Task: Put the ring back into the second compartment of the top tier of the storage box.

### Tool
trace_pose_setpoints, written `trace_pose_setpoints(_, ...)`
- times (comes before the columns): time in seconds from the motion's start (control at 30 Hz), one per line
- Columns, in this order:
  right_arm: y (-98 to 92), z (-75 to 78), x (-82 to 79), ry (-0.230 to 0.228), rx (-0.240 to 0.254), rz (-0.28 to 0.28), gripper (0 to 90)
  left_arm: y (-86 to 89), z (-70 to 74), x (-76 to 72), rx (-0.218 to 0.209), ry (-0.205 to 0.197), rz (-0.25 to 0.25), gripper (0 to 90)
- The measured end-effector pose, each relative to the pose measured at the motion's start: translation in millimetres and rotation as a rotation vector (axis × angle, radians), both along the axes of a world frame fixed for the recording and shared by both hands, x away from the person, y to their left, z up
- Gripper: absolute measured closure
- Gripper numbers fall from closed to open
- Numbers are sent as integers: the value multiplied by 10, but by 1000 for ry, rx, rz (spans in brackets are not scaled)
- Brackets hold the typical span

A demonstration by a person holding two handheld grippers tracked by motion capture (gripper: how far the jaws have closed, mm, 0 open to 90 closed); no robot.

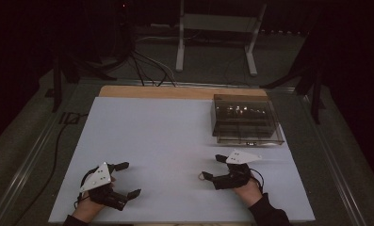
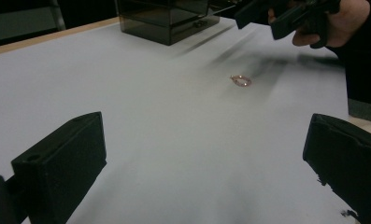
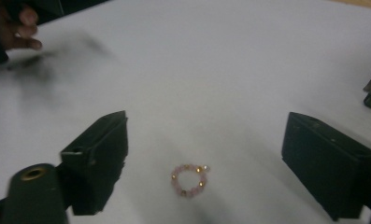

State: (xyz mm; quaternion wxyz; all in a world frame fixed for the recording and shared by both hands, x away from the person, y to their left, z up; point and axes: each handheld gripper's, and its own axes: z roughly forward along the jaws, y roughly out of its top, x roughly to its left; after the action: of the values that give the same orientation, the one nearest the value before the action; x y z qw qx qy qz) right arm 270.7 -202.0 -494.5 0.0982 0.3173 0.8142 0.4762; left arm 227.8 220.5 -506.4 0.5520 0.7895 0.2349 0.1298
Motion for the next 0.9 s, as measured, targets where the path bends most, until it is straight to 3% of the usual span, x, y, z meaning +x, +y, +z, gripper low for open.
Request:
trace_pose_setpoints(0.1,26,-22,-6,5,-17,10,225,0,-6,2,5,4,0,6)
trace_pose_setpoints(0.27,70,-65,7,42,-37,19,253,7,-9,8,1,9,2,7)
trace_pose_setpoints(0.43,99,-82,6,51,-51,21,292,7,-2,3,-3,2,3,6)
trace_pose_setpoints(0.47,115,-92,11,46,-72,-11,370,4,-8,6,3,6,3,6)
trace_pose_setpoints(0.63,142,-120,11,52,-99,-24,458,2,-8,9,1,8,1,6)
trace_pose_setpoints(0.8,178,-160,11,50,-129,-24,612,-2,-4,6,4,-2,6,6)
trace_pose_setpoints(0.9,186,-174,13,47,-138,-17,622,-2,-5,4,6,0,4,6)
